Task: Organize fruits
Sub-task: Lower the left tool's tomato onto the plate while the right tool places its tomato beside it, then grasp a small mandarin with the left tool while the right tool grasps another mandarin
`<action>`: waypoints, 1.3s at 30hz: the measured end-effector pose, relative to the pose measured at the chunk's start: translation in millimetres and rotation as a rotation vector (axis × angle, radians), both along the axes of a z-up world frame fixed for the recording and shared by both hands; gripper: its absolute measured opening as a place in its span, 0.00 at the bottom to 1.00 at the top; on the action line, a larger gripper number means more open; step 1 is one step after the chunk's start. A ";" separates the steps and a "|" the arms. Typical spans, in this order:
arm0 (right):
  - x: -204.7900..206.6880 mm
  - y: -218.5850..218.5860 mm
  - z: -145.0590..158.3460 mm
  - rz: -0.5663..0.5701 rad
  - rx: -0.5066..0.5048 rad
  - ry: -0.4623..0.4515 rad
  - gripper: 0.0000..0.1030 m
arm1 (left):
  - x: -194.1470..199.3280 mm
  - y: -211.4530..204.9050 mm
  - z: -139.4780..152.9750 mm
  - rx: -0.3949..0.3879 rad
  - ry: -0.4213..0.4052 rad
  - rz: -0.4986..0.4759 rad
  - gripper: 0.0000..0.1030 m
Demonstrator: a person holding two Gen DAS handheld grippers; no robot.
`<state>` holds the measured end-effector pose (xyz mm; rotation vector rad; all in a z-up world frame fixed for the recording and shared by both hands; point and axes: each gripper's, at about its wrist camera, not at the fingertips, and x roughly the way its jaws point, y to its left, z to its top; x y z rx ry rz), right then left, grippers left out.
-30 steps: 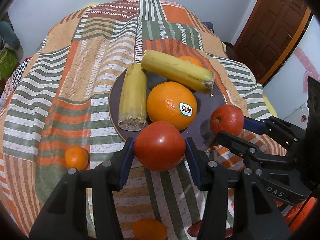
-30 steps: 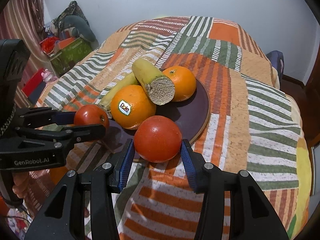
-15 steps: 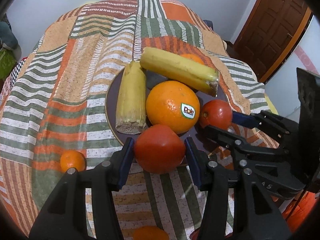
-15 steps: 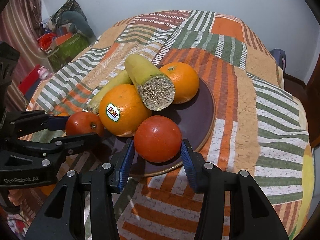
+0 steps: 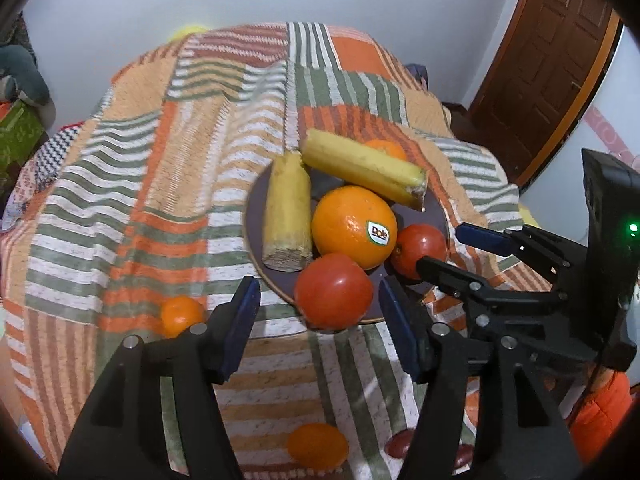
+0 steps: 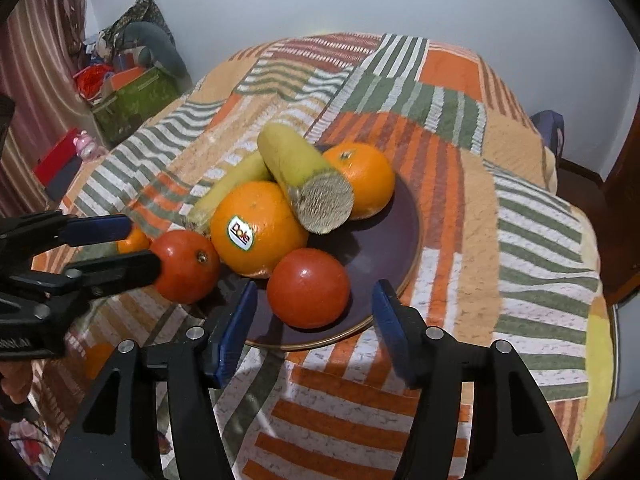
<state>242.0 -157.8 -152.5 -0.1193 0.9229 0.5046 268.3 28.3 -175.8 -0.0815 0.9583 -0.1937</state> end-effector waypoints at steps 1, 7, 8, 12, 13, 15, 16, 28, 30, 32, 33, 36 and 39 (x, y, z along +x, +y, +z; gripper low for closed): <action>-1.1 -0.6 2.3 -0.002 0.003 -0.003 0.55 | -3.1 2.6 3.6 0.002 -0.011 0.005 0.62; -17.5 6.5 19.6 0.019 0.003 -0.034 0.55 | -29.1 20.7 25.5 0.027 -0.068 0.038 0.68; -21.6 9.2 22.9 0.025 0.003 -0.042 0.55 | -33.7 23.6 28.4 0.032 -0.072 0.042 0.69; -37.2 19.0 33.6 0.049 0.025 -0.055 0.55 | -55.6 36.9 38.4 0.047 -0.098 0.068 0.78; -40.6 20.9 34.9 0.053 0.029 -0.056 0.55 | -59.8 39.9 39.6 0.048 -0.101 0.072 0.80; -49.1 27.1 38.0 0.069 0.037 -0.060 0.55 | -70.2 48.6 41.7 0.047 -0.104 0.087 0.81; -53.8 30.7 38.8 0.077 0.041 -0.060 0.55 | -74.0 51.6 41.8 0.047 -0.102 0.095 0.81; -84.6 70.3 16.4 0.157 -0.001 0.019 0.55 | -113.9 82.1 21.3 0.067 -0.076 0.125 0.77; -88.2 76.5 10.3 0.166 -0.006 0.036 0.55 | -117.9 83.9 16.1 0.058 -0.060 0.115 0.70; -91.2 82.8 4.6 0.175 -0.008 0.058 0.55 | -119.6 84.5 11.7 0.055 -0.048 0.103 0.64; -91.8 86.1 2.0 0.182 -0.011 0.068 0.55 | -120.9 84.9 9.2 0.049 -0.043 0.097 0.59; -94.4 96.9 -6.0 0.201 -0.023 0.089 0.50 | -122.4 86.8 3.2 0.017 -0.019 0.077 0.42; -94.4 103.4 -11.5 0.219 -0.035 0.109 0.41 | -123.0 88.9 -1.6 -0.001 -0.006 0.070 0.38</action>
